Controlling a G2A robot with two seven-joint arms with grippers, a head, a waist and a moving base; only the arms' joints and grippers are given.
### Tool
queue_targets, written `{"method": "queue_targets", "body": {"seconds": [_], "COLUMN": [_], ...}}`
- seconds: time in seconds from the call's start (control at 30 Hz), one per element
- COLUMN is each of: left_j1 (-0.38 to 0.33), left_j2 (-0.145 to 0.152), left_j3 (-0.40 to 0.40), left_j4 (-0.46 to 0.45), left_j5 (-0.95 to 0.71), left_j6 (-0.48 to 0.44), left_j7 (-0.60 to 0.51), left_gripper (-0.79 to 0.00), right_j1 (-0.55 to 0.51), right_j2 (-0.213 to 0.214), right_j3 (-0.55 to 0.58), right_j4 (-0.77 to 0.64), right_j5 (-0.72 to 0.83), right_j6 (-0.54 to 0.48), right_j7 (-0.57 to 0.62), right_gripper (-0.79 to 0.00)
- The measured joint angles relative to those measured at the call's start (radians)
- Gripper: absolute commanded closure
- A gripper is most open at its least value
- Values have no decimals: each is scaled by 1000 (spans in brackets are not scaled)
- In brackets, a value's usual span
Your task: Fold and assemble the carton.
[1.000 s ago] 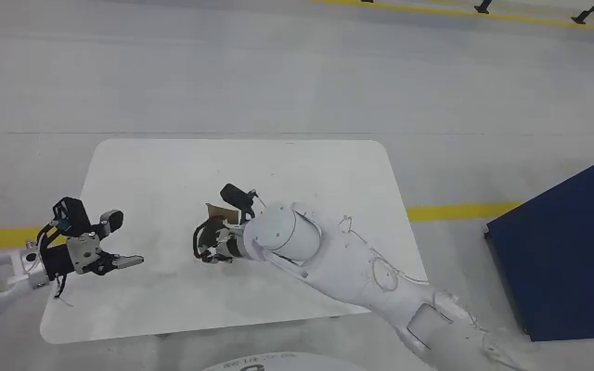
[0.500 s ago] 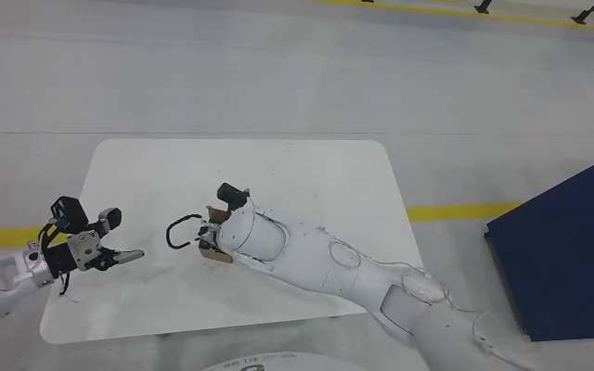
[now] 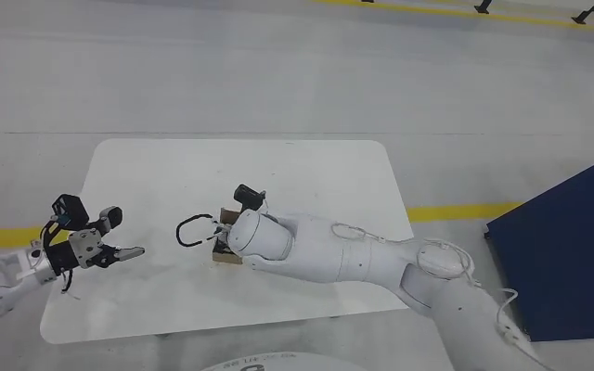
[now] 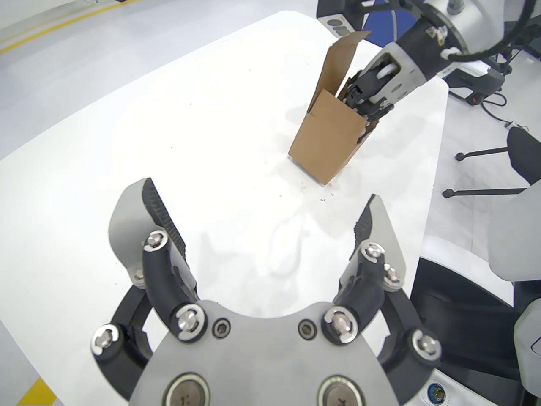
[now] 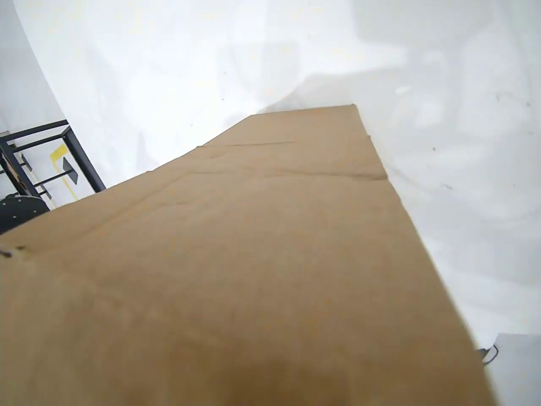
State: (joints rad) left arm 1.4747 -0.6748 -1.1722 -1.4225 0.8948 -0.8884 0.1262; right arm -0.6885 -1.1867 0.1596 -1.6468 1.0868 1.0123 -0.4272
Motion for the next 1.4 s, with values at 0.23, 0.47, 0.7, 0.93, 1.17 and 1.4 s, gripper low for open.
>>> {"method": "queue_targets", "body": {"seconds": [0.23, 0.47, 0.7, 0.93, 1.17, 1.4], "left_j1": [-2, -2, -2, -2, -2, -2], "left_j2": [-9, -9, -9, -9, -9, -9], "left_j3": [-4, -4, -4, -4, -4, -4], "left_j4": [11, 11, 10, 10, 11, 11], "left_j5": [-2, -2, -2, -2, -2, -2], "left_j6": [0, 0, 0, 0, 0, 0], "left_j7": [0, 0, 0, 0, 0, 0], "left_gripper": [-785, -785, -785, -785, -785, -785], "right_j1": [25, 25, 23, 30, 16, 0], "right_j2": [29, 29, 15, -4, -41, -87], "right_j3": [10, 10, 10, 10, 10, 10], "right_j4": [-94, -93, -31, 29, 109, 137], "right_j5": [184, 169, 175, 219, 262, 328], "right_j6": [0, 0, 0, 0, 0, 0], "right_j7": [-161, -153, -122, -97, -147, -280], "right_gripper": [0, 0, 0, 0, 0, 0]}}
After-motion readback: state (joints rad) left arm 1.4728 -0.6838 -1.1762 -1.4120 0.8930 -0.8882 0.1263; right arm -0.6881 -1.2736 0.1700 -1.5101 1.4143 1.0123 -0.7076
